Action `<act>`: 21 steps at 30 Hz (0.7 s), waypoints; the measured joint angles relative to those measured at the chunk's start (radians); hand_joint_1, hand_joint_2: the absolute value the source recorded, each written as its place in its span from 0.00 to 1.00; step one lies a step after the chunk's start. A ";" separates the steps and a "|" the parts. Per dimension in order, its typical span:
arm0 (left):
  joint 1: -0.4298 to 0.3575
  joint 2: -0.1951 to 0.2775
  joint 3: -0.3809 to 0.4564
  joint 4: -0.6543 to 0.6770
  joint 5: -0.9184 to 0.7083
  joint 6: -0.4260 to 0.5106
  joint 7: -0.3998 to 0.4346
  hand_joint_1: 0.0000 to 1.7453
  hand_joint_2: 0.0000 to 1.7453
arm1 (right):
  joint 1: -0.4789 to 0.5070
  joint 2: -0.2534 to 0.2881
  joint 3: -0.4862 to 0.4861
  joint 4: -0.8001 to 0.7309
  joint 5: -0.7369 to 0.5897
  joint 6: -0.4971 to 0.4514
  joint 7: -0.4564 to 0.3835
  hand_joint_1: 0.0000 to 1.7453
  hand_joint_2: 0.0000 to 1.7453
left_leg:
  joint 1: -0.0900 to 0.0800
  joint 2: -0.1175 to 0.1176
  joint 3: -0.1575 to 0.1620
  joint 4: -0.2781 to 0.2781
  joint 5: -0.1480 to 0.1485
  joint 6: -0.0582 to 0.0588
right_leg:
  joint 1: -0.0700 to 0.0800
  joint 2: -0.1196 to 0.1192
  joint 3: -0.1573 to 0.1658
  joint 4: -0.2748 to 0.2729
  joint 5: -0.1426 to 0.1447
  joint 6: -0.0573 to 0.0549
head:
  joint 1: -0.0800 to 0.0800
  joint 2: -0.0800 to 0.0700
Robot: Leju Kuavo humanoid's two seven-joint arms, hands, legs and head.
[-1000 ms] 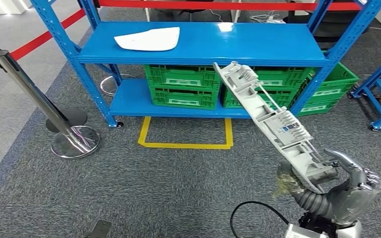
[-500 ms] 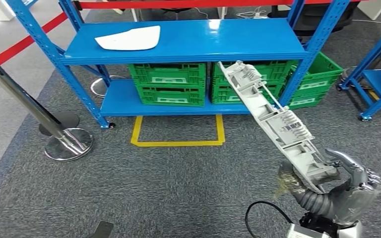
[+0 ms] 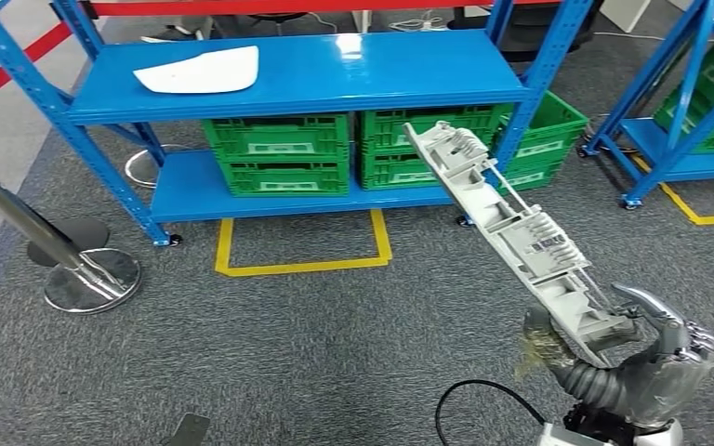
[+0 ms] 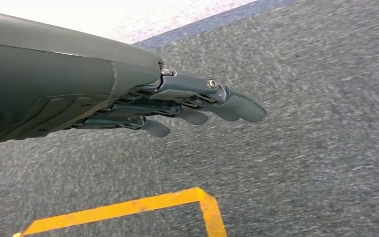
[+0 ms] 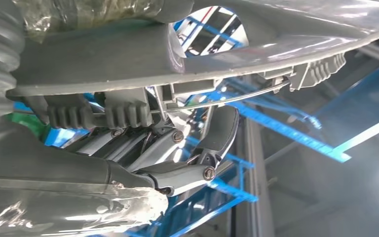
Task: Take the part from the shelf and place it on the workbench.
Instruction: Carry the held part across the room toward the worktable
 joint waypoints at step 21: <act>0.017 0.007 0.004 0.000 0.034 0.010 -0.021 0.00 1.00 | 0.147 0.072 -0.103 -0.028 -0.190 -0.002 -0.124 1.00 1.00 | -0.001 -0.100 0.030 -0.007 -0.020 -0.009 | 0.004 0.134 0.015 -0.116 0.068 -0.030 | -0.004 0.000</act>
